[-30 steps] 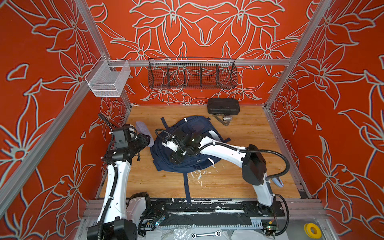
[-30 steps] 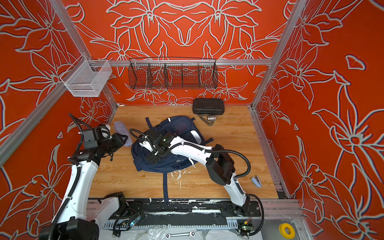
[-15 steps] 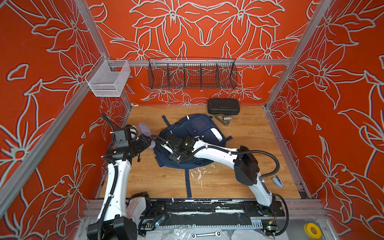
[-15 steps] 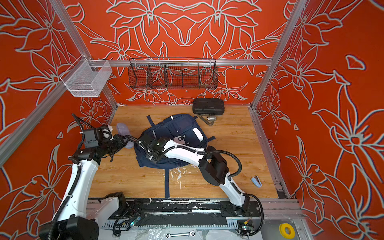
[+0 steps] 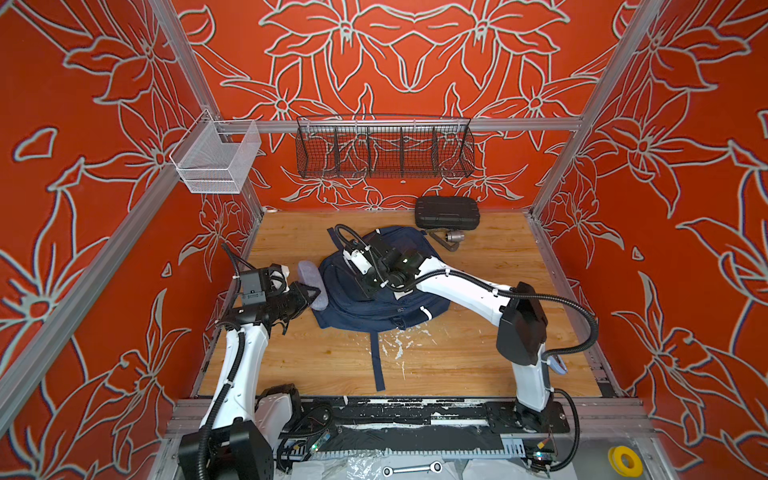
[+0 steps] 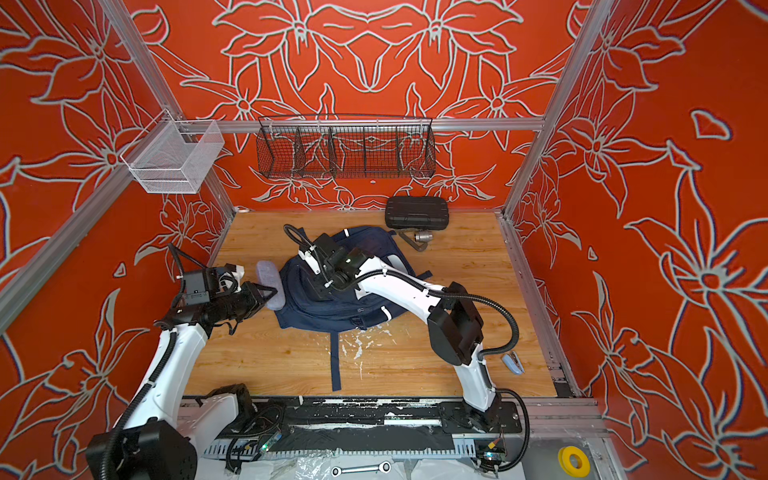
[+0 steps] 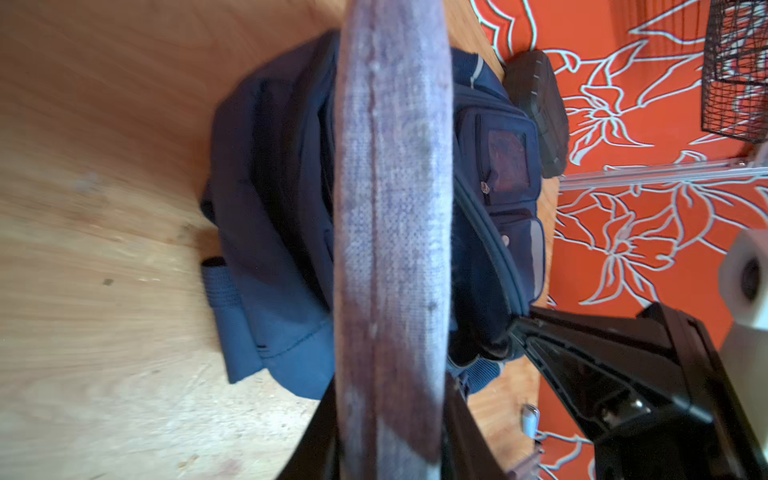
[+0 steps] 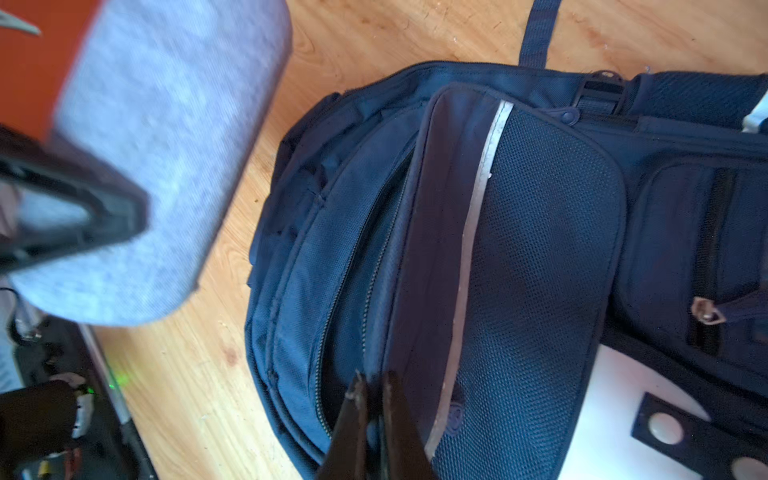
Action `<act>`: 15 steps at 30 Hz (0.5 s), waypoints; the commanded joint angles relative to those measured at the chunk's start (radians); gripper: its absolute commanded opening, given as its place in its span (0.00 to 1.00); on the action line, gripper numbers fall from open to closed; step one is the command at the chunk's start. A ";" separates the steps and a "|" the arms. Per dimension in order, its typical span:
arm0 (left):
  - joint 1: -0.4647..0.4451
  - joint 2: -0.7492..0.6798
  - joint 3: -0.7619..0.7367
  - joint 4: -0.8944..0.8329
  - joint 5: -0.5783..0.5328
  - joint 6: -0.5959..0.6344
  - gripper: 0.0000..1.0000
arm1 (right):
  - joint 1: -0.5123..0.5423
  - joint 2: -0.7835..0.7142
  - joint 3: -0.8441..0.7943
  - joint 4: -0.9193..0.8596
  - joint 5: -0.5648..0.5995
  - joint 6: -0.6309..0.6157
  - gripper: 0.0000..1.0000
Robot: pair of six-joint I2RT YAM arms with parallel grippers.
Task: Pack the student bag
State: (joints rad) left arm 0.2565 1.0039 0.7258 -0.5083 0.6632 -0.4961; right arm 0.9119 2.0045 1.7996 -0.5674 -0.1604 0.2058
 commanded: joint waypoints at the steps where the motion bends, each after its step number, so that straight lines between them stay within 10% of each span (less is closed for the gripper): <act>1: -0.041 0.058 -0.003 0.129 0.089 -0.050 0.02 | -0.008 -0.048 -0.030 0.104 -0.092 0.049 0.00; 15: -0.131 0.407 0.147 0.107 0.249 -0.025 0.02 | -0.008 -0.138 -0.179 0.274 -0.105 0.082 0.00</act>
State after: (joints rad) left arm 0.1551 1.3922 0.8402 -0.4286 0.8482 -0.5201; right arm 0.9005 1.9156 1.6291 -0.3859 -0.2443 0.2630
